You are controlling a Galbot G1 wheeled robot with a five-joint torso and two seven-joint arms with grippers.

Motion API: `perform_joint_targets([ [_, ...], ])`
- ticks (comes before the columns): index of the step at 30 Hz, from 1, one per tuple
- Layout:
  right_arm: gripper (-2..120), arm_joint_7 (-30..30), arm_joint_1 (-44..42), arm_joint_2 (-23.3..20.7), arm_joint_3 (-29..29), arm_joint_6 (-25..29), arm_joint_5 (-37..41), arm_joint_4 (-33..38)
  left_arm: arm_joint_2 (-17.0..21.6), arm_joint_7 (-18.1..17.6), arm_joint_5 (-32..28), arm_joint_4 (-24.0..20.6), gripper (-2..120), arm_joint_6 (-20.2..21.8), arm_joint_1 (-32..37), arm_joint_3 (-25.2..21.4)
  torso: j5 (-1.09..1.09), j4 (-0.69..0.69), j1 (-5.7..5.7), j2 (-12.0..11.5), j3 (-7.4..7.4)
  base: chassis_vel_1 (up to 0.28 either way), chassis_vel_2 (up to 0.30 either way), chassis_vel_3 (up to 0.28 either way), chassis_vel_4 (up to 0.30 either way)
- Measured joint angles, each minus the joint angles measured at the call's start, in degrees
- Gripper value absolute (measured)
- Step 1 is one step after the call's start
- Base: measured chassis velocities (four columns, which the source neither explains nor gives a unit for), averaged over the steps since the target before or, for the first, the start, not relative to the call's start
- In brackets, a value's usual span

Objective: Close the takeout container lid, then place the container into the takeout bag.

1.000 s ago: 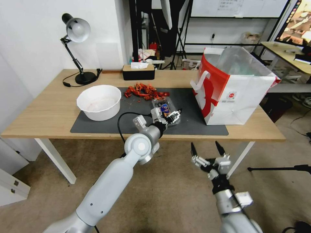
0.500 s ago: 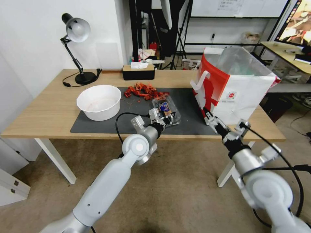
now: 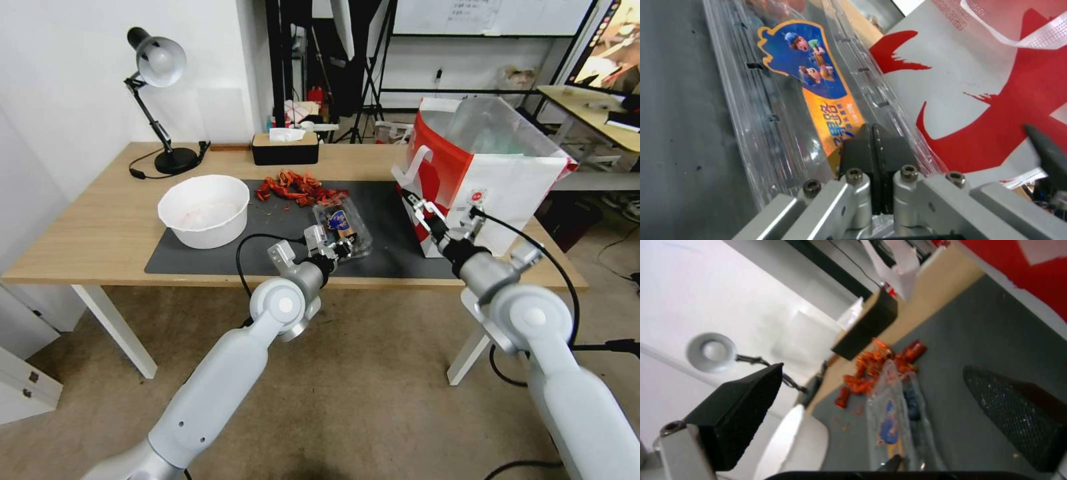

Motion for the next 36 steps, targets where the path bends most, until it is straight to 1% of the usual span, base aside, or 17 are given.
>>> perform_joint_targets([
  [2,100,0.62,1.33,-0.08,-0.69,-0.90,0.15,-1.16,-0.01,0.02,0.00,0.08,0,-0.04,-0.01,0.00,0.00,0.00,0.00,0.00,0.00,0.000,0.000,0.000,0.000],
  [6,100,3.68,6.81,-0.12,-4.13,-5.35,0.62,-5.98,0.05,0.17,0.08,0.48,0,-0.27,-0.04,0.03,0.00,0.01,0.00,0.00,0.00,0.000,0.000,0.000,0.000],
  [11,100,4.88,9.45,0.06,-6.22,-7.15,0.71,-7.97,0.06,0.23,0.09,0.59,0,-0.39,-0.05,0.02,0.00,0.00,0.00,-0.01,0.00,0.000,0.000,0.000,0.000],
  [14,100,6.85,13.10,0.49,-8.55,-9.71,0.92,-10.61,0.08,0.25,0.11,0.73,0,-0.58,-0.11,0.09,0.00,0.01,0.00,-0.01,0.00,0.000,0.000,0.000,0.000],
  [15,100,6.85,13.10,0.49,-8.55,-9.71,0.92,-10.61,0.08,0.25,0.11,0.73,0,-0.58,-0.11,0.09,0.00,0.01,0.00,-0.01,0.00,0.000,0.000,0.000,0.000],
  [16,100,7.98,14.94,0.65,-9.64,-11.44,0.93,-12.01,0.08,0.25,0.12,0.74,0,-0.65,-0.12,0.10,0.00,0.01,0.00,-0.01,0.00,0.000,0.000,0.000,0.000],
  [17,100,7.98,14.94,0.65,-9.64,-11.44,0.93,-12.01,0.08,0.25,0.12,0.74,0,-0.65,-0.12,0.10,0.00,0.01,0.00,-0.01,0.00,0.000,0.000,0.000,0.000],
  [20,100,9.43,17.20,0.63,-11.24,-13.76,1.21,-13.41,0.41,0.25,0.11,0.43,0,-0.67,-0.01,-0.06,0.00,0.01,0.00,-0.01,0.00,0.000,0.000,0.000,0.000],
  [29,100,10.77,20.37,0.63,-13.83,-17.22,2.11,-16.35,1.50,0.25,-0.03,-0.18,0,-0.93,0.05,0.48,-0.01,0.00,0.00,-0.01,0.00,0.000,0.000,0.000,0.000],
  [36,100,11.30,22.25,0.57,-15.84,-18.29,2.15,-17.97,1.59,0.22,-0.15,-0.20,0,-0.96,0.47,0.03,0.00,0.01,0.00,-0.01,-0.01,0.000,0.000,0.000,0.000],
])
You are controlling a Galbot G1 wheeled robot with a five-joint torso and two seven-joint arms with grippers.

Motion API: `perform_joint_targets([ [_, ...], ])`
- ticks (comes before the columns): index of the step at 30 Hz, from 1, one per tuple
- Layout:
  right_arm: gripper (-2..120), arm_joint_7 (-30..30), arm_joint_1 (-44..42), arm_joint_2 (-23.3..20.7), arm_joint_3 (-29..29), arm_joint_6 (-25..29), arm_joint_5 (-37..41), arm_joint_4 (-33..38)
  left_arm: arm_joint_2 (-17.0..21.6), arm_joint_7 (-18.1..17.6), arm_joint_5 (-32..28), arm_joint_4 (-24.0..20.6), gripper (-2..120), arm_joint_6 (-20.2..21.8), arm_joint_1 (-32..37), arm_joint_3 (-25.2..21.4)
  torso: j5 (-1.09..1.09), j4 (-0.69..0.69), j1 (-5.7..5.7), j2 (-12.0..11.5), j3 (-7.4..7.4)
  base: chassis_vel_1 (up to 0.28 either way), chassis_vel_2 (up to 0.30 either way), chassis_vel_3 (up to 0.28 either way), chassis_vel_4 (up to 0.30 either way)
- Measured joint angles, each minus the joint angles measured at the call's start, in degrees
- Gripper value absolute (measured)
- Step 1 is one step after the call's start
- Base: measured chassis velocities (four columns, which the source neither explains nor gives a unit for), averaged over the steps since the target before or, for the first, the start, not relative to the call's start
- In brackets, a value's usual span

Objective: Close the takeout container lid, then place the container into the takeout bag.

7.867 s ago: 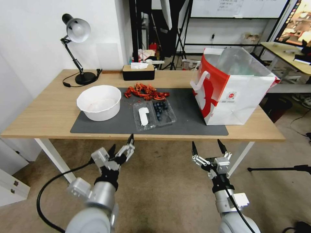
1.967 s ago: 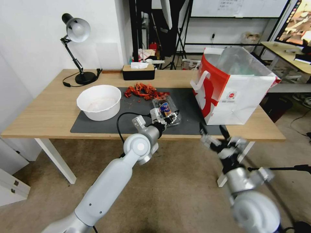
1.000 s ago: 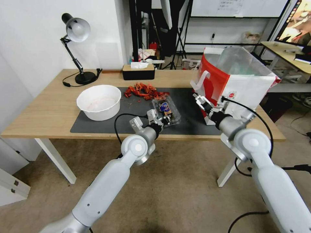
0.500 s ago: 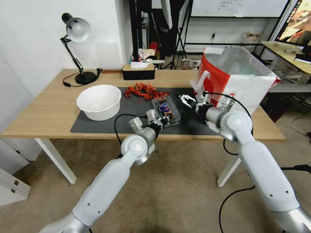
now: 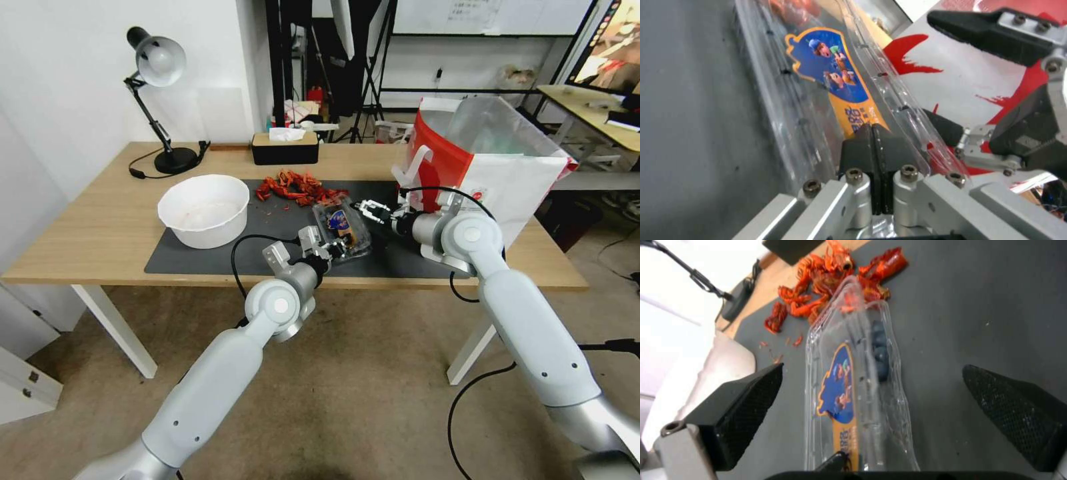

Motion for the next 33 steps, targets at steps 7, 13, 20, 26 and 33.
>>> perform_joint_targets([
  [7,100,-0.29,1.52,-0.30,-2.71,-1.09,-0.23,-1.83,-0.04,0.00,0.00,-0.49,0,-0.13,0.45,-0.26,0.00,-0.01,0.00,0.00,0.00,0.000,0.000,0.000,0.000],
  [13,100,-0.64,2.39,-0.34,-4.41,-1.35,-0.35,-2.29,0.12,0.03,0.00,-0.55,0,-0.22,0.47,-0.25,-0.01,0.00,0.00,0.00,0.00,0.000,0.000,0.000,0.000],
  [20,100,-0.52,4.08,1.30,-6.59,-1.38,-0.80,-4.38,0.20,0.21,0.20,-0.52,0,-0.38,0.68,-0.16,0.00,0.00,0.00,0.00,0.00,0.000,0.000,0.000,0.000],
  [26,100,-0.66,4.97,1.77,-7.58,-1.38,-0.90,-5.79,-0.02,0.22,0.25,-0.46,0,-0.39,0.36,-0.37,0.00,0.00,0.00,0.00,0.00,0.000,0.000,0.000,0.000],
  [33,100,-0.62,5.60,2.21,-8.28,-1.38,-1.08,-6.91,-0.05,0.22,0.27,-0.52,0,-0.45,0.54,-0.22,0.00,0.00,0.00,0.00,0.00,0.000,0.000,0.000,0.000],
])
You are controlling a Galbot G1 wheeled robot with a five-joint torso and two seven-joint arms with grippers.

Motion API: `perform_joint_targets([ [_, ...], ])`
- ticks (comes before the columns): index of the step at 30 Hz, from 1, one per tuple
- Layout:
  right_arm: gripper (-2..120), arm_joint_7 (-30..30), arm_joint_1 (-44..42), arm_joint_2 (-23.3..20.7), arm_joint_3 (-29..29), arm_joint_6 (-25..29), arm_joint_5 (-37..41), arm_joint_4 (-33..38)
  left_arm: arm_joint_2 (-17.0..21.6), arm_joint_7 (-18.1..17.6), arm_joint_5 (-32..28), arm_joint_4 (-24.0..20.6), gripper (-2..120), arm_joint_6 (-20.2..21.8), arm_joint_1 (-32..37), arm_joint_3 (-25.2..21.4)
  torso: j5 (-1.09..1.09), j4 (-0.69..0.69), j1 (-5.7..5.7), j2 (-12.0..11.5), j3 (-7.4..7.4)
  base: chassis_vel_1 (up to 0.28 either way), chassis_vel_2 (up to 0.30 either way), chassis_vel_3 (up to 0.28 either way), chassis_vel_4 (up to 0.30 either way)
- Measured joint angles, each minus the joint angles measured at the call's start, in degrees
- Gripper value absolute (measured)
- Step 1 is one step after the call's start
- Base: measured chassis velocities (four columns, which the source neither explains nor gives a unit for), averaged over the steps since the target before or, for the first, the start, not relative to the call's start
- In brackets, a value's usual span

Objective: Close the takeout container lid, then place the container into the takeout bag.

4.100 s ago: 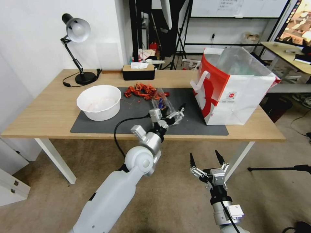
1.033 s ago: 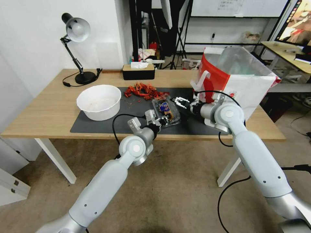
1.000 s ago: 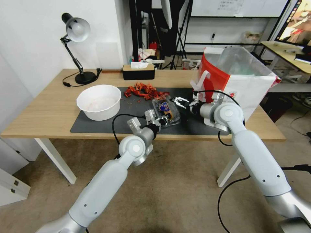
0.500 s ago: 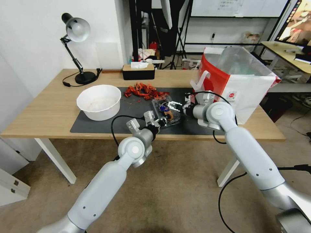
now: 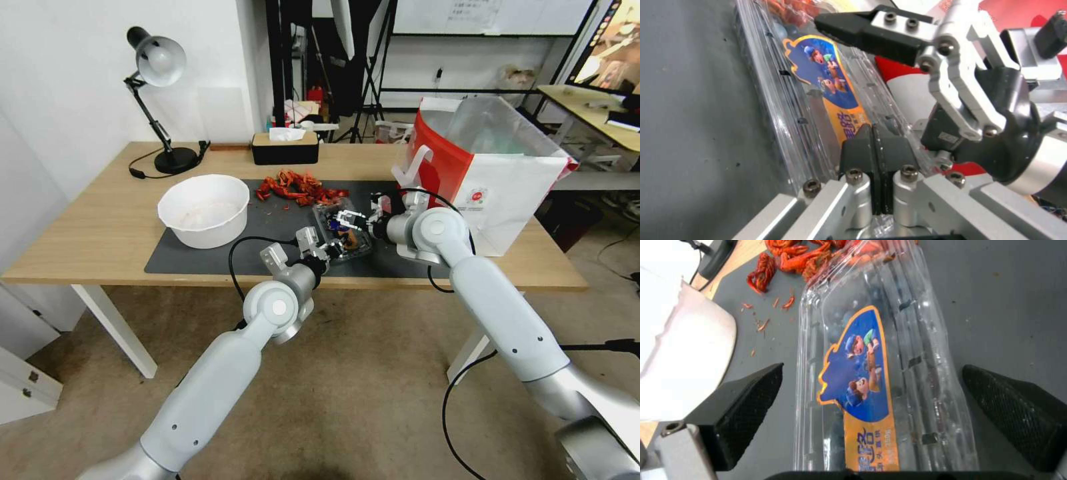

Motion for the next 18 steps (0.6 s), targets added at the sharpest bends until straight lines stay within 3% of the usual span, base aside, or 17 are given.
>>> perform_joint_targets([
  [11,98,0.09,0.12,0.16,-0.35,0.06,0.35,-0.54,0.29,-0.02,0.02,-0.52,0,-0.08,-0.09,0.03,0.00,-0.01,0.00,0.00,0.00,0.000,0.000,0.000,0.000],
  [15,92,0.01,0.07,0.09,-0.42,0.08,0.58,-0.46,0.35,-0.07,0.02,-0.69,0,-0.12,-0.09,0.03,0.00,0.00,0.00,0.00,0.00,0.000,0.000,0.000,0.000],
  [18,80,-0.10,-0.05,0.08,-0.43,0.08,0.68,-0.37,0.38,-0.10,0.01,-0.73,0,-0.15,-0.06,0.02,0.00,0.00,-0.01,0.00,0.00,0.000,0.000,0.000,0.000],
])
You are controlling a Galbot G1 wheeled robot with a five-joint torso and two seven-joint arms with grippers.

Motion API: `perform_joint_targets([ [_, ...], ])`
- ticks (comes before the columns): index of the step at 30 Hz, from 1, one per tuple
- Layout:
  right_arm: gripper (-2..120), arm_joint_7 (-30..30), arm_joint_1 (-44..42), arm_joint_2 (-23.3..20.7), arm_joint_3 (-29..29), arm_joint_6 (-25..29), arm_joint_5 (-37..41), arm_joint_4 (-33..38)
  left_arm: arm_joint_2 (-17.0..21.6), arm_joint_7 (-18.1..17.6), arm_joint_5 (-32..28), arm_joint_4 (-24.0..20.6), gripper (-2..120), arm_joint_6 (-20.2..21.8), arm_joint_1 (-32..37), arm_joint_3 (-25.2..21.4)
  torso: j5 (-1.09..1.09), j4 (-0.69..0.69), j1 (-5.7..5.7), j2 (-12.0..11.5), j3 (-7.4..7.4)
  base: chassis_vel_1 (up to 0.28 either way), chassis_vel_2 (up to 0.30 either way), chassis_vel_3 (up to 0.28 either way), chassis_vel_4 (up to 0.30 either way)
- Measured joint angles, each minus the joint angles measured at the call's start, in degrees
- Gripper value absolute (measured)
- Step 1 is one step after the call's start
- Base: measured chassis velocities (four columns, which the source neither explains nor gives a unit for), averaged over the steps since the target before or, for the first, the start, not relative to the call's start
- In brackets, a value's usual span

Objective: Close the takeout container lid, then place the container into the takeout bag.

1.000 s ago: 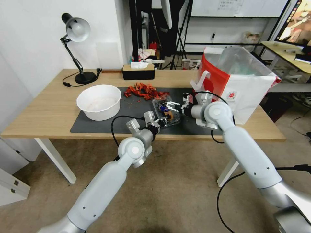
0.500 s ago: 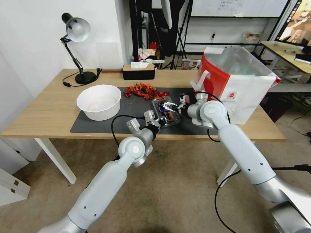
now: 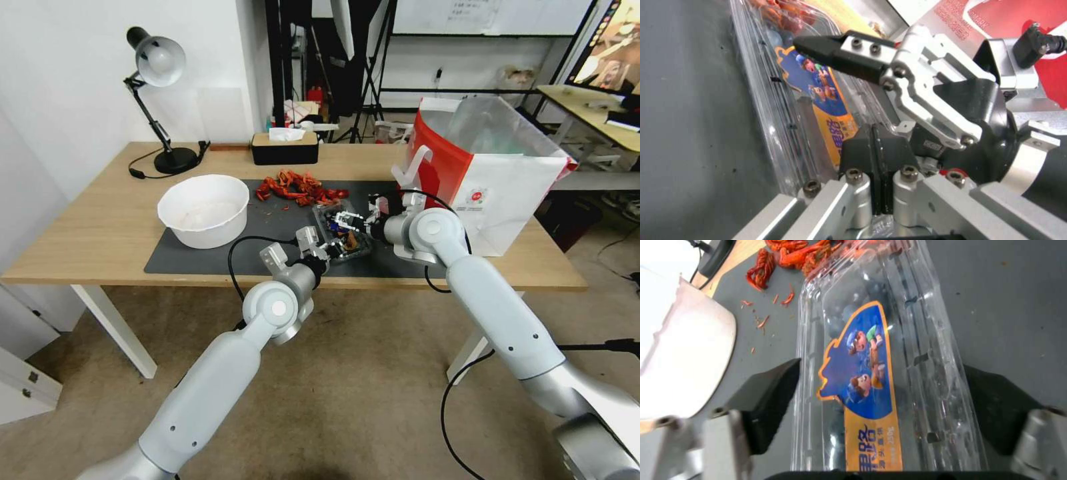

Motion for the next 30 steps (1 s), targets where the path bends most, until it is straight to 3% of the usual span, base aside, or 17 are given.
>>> perform_joint_targets([
  [14,32,-0.06,-0.04,-0.62,-0.09,-0.01,0.24,0.48,0.33,0.28,-0.01,-0.37,0,-0.06,-0.07,-0.09,0.00,0.00,0.00,0.00,0.01,0.000,0.000,0.000,0.000],
  [22,1,0.00,0.12,-0.85,0.20,0.03,0.49,0.62,2.10,2.26,0.61,-1.05,0,0.14,0.64,-1.44,0.00,0.00,0.00,0.00,0.00,0.000,0.000,0.000,0.000],
  [30,0,-0.21,0.13,-1.04,0.69,0.03,0.62,0.32,5.51,4.71,0.99,-3.91,0,-0.18,4.16,-3.61,0.00,0.01,0.00,0.00,0.00,0.000,0.000,0.000,0.000],
])
